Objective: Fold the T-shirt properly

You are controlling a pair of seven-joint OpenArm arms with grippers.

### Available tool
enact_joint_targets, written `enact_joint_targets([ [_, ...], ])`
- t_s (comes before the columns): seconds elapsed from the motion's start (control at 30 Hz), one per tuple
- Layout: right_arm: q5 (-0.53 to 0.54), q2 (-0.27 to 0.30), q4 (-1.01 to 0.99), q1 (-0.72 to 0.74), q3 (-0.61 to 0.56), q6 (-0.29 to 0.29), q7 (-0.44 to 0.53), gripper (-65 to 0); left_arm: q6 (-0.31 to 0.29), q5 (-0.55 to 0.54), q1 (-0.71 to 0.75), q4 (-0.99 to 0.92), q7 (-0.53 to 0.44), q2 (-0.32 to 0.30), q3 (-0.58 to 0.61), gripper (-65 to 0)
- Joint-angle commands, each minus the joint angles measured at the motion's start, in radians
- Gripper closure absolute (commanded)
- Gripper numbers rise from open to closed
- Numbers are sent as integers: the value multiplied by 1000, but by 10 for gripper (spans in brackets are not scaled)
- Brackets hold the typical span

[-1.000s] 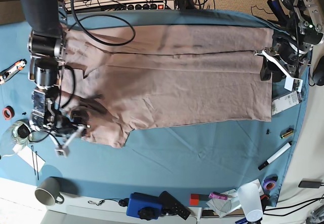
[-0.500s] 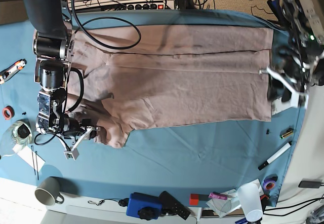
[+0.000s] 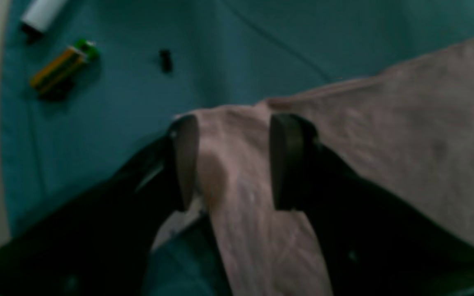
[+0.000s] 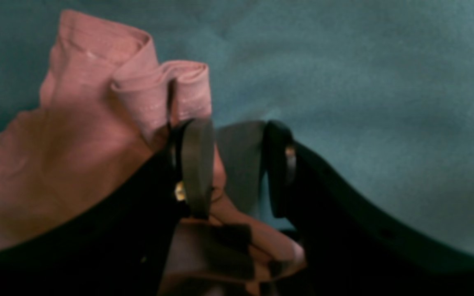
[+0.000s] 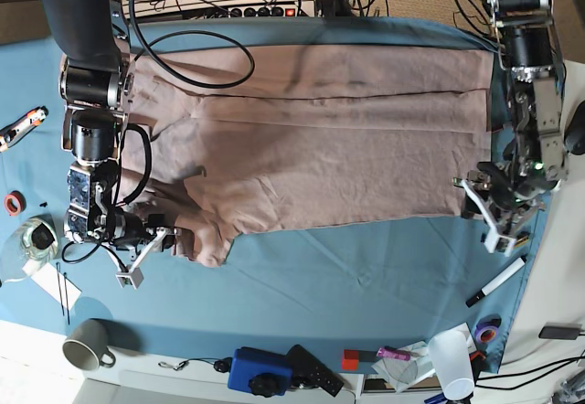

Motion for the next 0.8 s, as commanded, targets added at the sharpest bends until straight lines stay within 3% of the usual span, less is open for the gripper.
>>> enact_joint_targets([
  [0.0,-18,-2,-6,0,-4,5,-80,-216,16,8,-39,1,-19,-16,0,-284],
  [0.33,-18,-2,-6,0,-4,5,-81,-216,37,95,-58,-39,-40,-16,1,-284],
  [0.77,-18,-2,-6,0,-4,6,-84,-216,37,103,-59,-118,-55,-16,1,-284],
])
